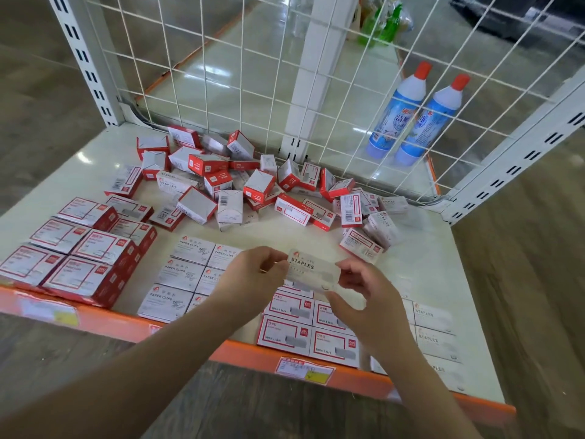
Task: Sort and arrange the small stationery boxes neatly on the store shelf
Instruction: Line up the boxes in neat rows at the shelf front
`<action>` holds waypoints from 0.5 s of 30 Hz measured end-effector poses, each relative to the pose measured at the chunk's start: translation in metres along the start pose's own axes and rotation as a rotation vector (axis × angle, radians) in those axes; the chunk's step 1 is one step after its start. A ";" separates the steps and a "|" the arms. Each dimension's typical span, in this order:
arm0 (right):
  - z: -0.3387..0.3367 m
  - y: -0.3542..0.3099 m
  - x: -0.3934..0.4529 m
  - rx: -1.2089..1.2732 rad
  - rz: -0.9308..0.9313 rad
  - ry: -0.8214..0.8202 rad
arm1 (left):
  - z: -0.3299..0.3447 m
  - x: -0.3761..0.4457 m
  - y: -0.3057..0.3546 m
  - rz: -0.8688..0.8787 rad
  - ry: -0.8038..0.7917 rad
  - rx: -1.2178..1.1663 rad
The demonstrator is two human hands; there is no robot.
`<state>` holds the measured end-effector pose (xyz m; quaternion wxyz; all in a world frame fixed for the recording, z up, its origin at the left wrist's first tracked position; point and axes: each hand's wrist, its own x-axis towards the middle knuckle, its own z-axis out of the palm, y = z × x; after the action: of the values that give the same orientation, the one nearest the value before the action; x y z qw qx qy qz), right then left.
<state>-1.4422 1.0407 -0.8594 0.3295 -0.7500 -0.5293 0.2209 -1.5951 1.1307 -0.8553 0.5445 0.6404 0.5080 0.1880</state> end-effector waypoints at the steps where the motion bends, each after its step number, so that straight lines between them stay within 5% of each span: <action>1: 0.000 0.001 -0.002 -0.001 0.000 -0.004 | 0.000 -0.001 0.000 -0.010 -0.009 -0.005; 15: -0.007 0.006 -0.004 -0.047 0.017 -0.050 | 0.006 -0.013 0.004 -0.113 -0.102 -0.049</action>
<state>-1.4348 1.0334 -0.8593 0.2966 -0.7561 -0.5361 0.2300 -1.5935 1.1171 -0.8498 0.5948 0.6060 0.5103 0.1363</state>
